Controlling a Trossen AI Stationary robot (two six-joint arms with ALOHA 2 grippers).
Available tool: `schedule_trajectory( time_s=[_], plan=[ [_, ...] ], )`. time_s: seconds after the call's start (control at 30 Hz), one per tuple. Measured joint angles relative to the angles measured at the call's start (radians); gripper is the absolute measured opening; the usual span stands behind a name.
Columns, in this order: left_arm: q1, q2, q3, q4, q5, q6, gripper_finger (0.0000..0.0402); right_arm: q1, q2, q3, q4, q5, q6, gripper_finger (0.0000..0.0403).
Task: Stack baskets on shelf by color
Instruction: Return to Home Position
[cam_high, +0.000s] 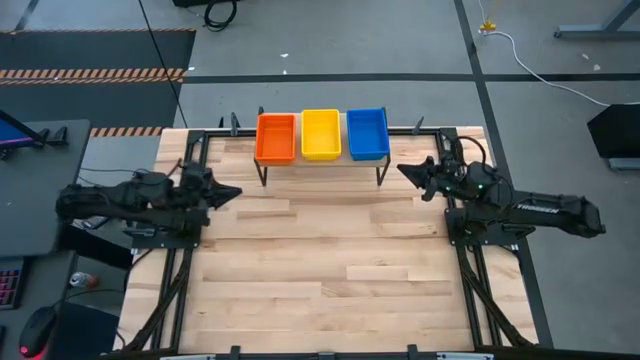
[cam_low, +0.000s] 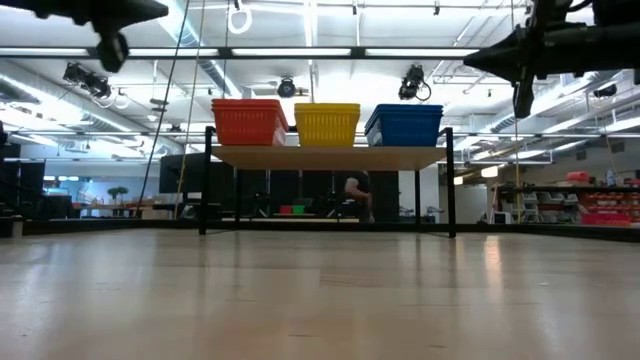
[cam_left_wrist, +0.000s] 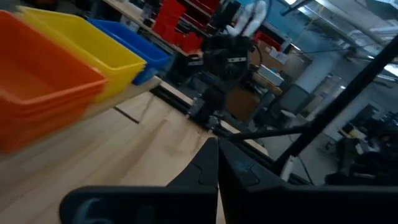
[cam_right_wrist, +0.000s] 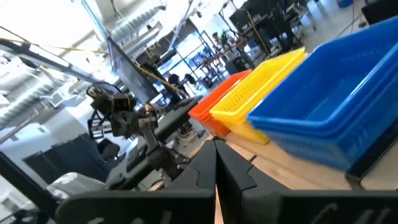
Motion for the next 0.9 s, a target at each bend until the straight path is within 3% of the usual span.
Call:
schedule_trajectory(
  time_s=[0.2,0.37,0.67,0.9],
  plan=[
    [0.0,-0.134,-0.034,-0.094,-0.06,-0.007,0.0003,-0.027,-0.059,0.0,-0.056,0.041,-0.047,0.0003],
    [0.0,-0.203,-0.152,0.032,-0.059,-0.044,0.0003,-0.042,-0.085,-0.004,-0.104,0.027,-0.049,0.0003],
    [0.0,-0.223,-0.347,0.32,-0.069,-0.021,0.0004,-0.034,-0.105,-0.195,0.156,-0.042,0.041,0.0004],
    [0.0,-0.222,-0.444,0.332,-0.075,-0.014,0.0004,-0.012,-0.103,-0.213,0.121,-0.061,-0.012,0.0004]
  ],
)
